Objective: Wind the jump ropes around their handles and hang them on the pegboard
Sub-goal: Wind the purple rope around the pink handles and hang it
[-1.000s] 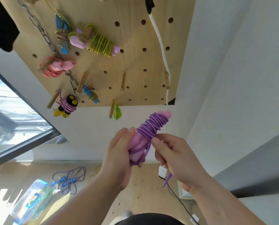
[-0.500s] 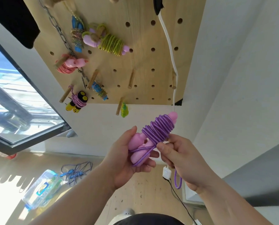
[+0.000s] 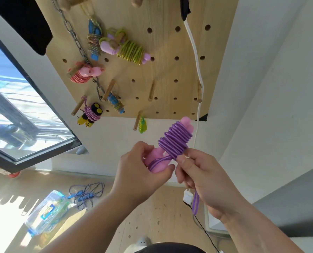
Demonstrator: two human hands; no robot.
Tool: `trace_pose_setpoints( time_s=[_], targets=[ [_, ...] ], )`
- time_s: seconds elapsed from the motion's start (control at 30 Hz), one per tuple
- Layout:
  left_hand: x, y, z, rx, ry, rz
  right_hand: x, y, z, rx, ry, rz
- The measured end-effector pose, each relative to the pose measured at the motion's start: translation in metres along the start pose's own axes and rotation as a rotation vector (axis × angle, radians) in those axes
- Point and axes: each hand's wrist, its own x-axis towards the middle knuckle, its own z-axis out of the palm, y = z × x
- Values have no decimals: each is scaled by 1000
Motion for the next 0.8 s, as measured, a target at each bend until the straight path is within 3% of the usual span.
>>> trace_pose_setpoints(
  time_s=[0.23, 0.37, 0.53, 0.8],
  targets=[
    [-2, 9, -5, -622, -222, -427, 3, 3, -6, -211, 91, -54],
    [-4, 11, -3, -789, -322, -457, 1, 2, -4, -143, 146, -55],
    [-2, 17, 1, -1009, -472, -493, 0, -3, -3, 49, 51, -50],
    [-6, 11, 3, -1212, -707, -521, 0, 7, -9, 244, 0, 180]
  ],
)
